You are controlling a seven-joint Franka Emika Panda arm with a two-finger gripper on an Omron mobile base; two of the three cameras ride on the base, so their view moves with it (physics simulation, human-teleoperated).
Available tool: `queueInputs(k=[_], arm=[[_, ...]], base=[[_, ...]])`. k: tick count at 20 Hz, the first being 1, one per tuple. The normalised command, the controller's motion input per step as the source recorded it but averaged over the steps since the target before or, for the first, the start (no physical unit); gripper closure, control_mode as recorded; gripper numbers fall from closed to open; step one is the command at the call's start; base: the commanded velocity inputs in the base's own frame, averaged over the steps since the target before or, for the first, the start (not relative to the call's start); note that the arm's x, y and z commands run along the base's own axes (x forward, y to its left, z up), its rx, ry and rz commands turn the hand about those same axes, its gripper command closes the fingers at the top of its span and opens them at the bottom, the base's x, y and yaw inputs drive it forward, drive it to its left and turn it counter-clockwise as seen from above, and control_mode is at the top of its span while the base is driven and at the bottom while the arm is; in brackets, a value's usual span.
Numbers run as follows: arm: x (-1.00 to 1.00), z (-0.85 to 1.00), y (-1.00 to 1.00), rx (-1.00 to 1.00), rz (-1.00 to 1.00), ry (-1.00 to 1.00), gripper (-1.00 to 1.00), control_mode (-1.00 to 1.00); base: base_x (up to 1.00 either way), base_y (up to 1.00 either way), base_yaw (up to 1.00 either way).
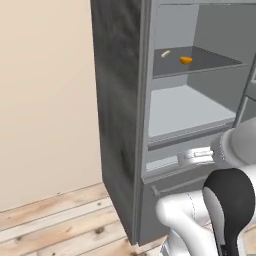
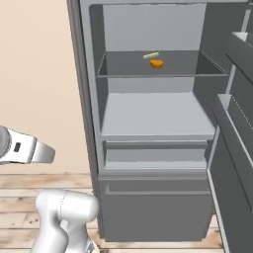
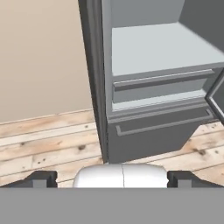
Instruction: Pick up the peach and orange from the fridge and place one fruit on each plate on the dining counter.
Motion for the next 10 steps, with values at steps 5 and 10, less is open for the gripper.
queueInputs(k=[5, 10], arm=[[0.00, 0.00, 0.00, 0.00, 0.00, 0.00, -1.00, 1.00], [0.00, 0.00, 0.00, 0.00, 0.00, 0.00, -1.00, 1.00]], base=[[0.61, -0.34, 0.00], [0.56, -0.42, 0.00]])
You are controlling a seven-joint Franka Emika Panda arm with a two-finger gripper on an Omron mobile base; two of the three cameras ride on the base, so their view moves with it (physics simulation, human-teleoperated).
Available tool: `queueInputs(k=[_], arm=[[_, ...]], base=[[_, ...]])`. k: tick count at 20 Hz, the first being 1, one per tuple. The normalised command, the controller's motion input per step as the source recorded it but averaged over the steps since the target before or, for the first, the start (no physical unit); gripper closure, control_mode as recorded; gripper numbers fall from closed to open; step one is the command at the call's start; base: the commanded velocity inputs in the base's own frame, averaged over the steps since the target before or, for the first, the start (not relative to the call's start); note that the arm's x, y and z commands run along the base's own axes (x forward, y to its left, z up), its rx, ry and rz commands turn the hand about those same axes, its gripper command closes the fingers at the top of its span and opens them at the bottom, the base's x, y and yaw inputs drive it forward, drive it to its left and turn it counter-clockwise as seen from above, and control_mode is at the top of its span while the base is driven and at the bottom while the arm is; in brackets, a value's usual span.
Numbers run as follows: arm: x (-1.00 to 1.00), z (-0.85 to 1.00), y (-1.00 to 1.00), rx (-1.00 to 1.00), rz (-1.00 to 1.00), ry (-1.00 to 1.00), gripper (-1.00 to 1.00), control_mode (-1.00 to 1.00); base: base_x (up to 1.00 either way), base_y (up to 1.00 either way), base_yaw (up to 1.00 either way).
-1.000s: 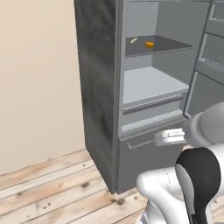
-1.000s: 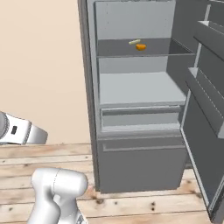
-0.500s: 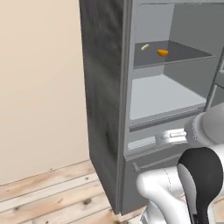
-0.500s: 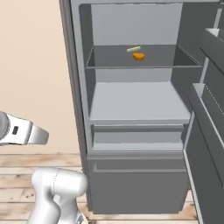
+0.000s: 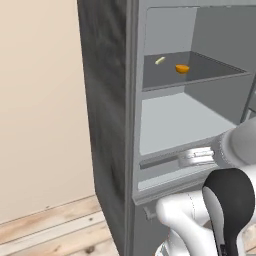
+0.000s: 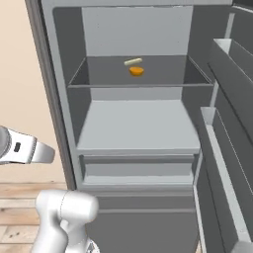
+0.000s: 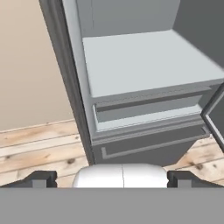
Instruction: Pick up the peach and orange from the fridge and place one fruit on each plate on the dining counter.
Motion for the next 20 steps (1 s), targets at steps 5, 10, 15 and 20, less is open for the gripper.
queueInputs(k=[5, 10, 15, 20], arm=[[0.00, 0.00, 0.00, 0.00, 0.00, 0.00, -1.00, 1.00], [0.00, 0.00, 0.00, 0.00, 0.00, 0.00, -1.00, 1.00], [0.00, 0.00, 0.00, 0.00, 0.00, 0.00, -1.00, 1.00], [0.00, 0.00, 0.00, 0.00, 0.00, 0.00, -1.00, 1.00]], base=[[0.50, -0.43, 0.00], [0.51, -0.43, 0.10], [0.50, -0.41, 0.15], [0.52, -0.31, 0.17]])
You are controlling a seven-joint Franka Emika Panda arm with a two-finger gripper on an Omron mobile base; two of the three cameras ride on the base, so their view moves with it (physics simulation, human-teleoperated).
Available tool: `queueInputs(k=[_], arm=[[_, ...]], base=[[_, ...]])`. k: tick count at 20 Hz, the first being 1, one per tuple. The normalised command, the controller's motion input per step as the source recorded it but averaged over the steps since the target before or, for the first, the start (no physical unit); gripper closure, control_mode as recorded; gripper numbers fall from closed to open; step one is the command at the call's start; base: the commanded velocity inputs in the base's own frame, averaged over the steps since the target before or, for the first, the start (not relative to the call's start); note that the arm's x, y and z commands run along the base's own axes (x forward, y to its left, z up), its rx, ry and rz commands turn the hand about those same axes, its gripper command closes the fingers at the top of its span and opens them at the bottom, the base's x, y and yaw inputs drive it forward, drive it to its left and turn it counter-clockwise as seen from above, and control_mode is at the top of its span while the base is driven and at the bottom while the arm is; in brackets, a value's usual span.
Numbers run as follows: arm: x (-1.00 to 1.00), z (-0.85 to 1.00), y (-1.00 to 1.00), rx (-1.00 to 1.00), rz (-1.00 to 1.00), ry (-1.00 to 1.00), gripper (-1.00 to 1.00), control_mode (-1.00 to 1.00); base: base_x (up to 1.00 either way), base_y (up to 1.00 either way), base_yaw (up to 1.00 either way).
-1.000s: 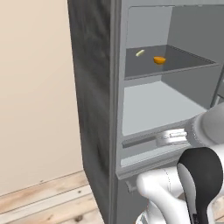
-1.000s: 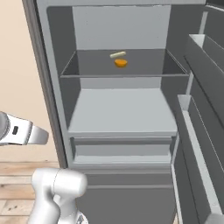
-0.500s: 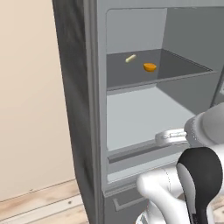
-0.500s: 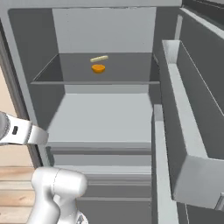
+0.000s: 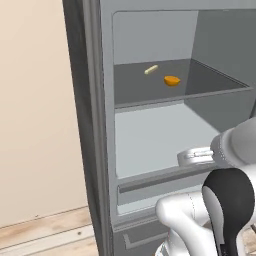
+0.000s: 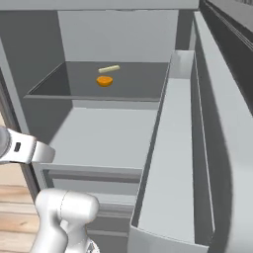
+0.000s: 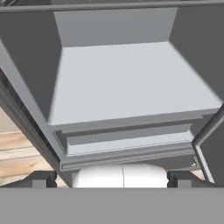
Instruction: Pick up the peach and orange from the fridge and place one fruit on each plate on the dining counter.
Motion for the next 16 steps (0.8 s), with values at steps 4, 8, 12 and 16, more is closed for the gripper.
queueInputs(k=[4, 8, 12, 16], arm=[[0.00, 0.00, 0.00, 0.00, 0.00, 0.00, -1.00, 1.00], [0.05, 0.04, -0.10, 0.01, 0.04, -0.04, -1.00, -1.00], [0.17, 0.44, -0.37, 0.01, 0.13, -0.12, -1.00, -1.00], [0.24, 0.76, -0.25, 0.01, 0.14, -0.05, -1.00, -1.00]], base=[[0.64, -0.21, 0.23], [0.41, -0.19, 0.16], [0.00, 0.00, 0.00], [0.00, 0.00, 0.00]])
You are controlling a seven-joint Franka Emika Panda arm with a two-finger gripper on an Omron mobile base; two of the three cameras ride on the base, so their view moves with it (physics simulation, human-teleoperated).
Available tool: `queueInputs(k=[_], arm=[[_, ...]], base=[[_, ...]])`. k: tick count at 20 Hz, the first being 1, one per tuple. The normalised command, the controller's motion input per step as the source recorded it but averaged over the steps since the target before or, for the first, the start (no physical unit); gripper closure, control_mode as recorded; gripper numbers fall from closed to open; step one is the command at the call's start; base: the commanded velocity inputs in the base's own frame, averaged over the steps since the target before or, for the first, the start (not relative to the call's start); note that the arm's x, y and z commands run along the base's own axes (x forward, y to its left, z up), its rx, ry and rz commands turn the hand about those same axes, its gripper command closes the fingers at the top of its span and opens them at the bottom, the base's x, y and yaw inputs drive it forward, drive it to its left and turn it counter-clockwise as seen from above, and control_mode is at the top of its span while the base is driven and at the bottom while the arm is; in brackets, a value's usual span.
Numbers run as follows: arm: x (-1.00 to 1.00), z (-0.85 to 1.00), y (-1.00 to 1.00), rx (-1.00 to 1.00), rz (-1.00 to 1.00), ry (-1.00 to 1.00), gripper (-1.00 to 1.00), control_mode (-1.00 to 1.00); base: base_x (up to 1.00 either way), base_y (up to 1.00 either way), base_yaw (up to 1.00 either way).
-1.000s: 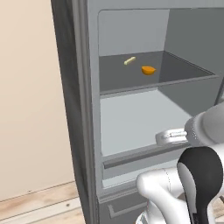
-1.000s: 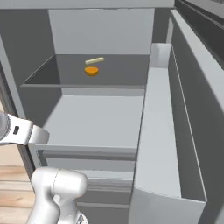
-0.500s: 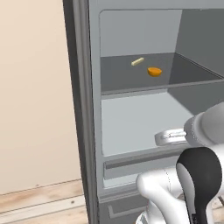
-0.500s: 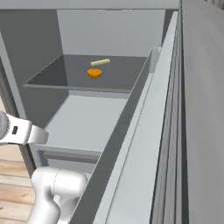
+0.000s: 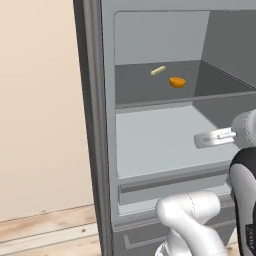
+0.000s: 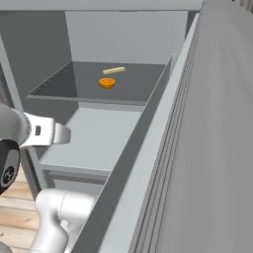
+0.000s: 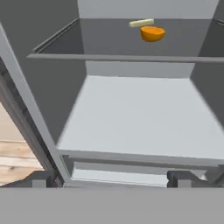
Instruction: Pick up the peach and orange from the fridge and place one fruit on each plate on the dining counter.
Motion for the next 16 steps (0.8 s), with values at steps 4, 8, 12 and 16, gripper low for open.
queueInputs(k=[4, 8, 12, 16], arm=[[0.30, 0.89, -0.10, -0.01, 0.02, -0.04, -1.00, -1.00], [0.45, 0.64, -0.09, 0.00, 0.00, 0.00, -1.00, -1.00], [0.57, 0.15, -0.09, 0.00, 0.00, 0.00, -1.00, -1.00], [0.64, -0.07, -0.22, 0.00, 0.00, 0.00, -1.00, -1.00]], base=[[0.00, 0.00, 0.00], [0.00, 0.00, 0.00], [0.00, 0.00, 0.00], [0.00, 0.00, 0.00]])
